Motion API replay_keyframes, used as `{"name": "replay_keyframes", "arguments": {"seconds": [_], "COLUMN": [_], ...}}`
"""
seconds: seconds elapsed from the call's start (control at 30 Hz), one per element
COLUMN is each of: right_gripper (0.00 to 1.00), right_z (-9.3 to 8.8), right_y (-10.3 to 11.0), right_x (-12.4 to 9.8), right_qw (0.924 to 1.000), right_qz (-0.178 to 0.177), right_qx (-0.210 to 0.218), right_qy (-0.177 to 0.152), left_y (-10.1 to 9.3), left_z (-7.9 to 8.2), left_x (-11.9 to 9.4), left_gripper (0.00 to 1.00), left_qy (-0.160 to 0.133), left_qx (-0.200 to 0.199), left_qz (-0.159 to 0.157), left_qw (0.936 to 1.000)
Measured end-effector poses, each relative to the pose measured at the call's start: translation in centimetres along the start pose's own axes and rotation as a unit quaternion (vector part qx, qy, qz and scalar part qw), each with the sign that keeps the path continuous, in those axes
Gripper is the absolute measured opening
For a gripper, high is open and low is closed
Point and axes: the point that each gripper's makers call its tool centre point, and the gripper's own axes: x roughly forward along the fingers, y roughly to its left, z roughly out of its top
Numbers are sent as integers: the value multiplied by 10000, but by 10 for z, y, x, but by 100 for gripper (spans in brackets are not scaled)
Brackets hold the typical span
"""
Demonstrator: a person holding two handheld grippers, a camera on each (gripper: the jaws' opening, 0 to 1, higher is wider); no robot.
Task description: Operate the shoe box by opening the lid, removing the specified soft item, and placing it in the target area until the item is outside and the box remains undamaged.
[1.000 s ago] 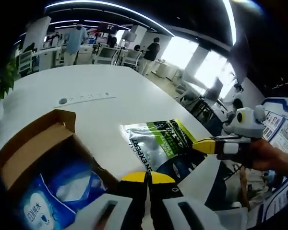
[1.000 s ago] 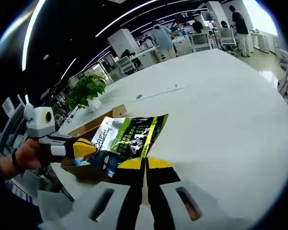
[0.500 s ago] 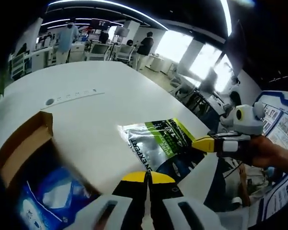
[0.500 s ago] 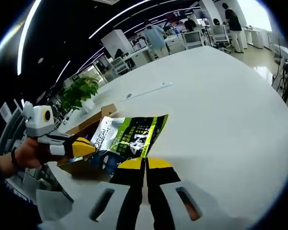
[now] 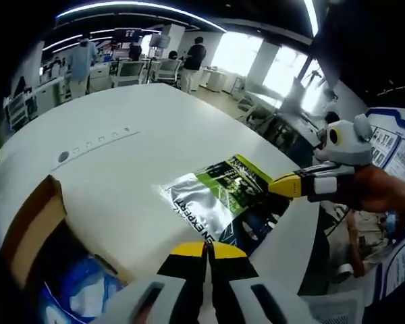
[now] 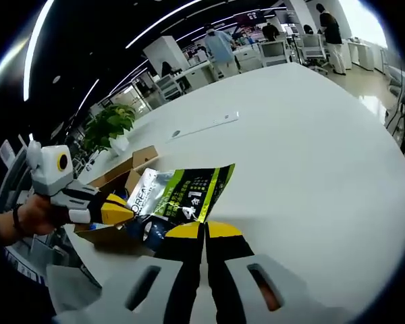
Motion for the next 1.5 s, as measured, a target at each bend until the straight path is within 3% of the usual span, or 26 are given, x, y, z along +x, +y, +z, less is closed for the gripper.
{"name": "replay_keyframes", "arguments": {"seconds": [0.3, 0.93, 1.07, 1.3, 1.43, 1.5], "right_gripper": [0, 0, 0, 0, 0, 0], "right_z": [8, -6, -9, -14, -17, -19], "right_y": [-13, -49, -52, -58, -62, -65], "right_x": [15, 43, 48, 55, 59, 60], "right_qw": [9999, 9988, 9985, 9977, 9973, 9970], "right_qz": [-18, -98, -98, -102, -127, -154], "right_qx": [-62, -35, -33, -36, -46, -24], "right_qy": [118, 482, 540, 664, 727, 764], "left_y": [7, 14, 18, 19, 20, 20], "left_z": [1, -11, -15, -22, -26, -28], "left_x": [19, 58, 64, 73, 78, 79], "left_gripper": [1, 1, 1, 1, 1, 1], "left_qy": [202, 680, 787, 969, 1056, 1083], "left_qx": [233, 291, 126, 207, -163, -167], "left_qz": [105, 134, 145, 211, 178, 171], "left_qw": [9995, 9972, 9967, 9949, 9941, 9938]}}
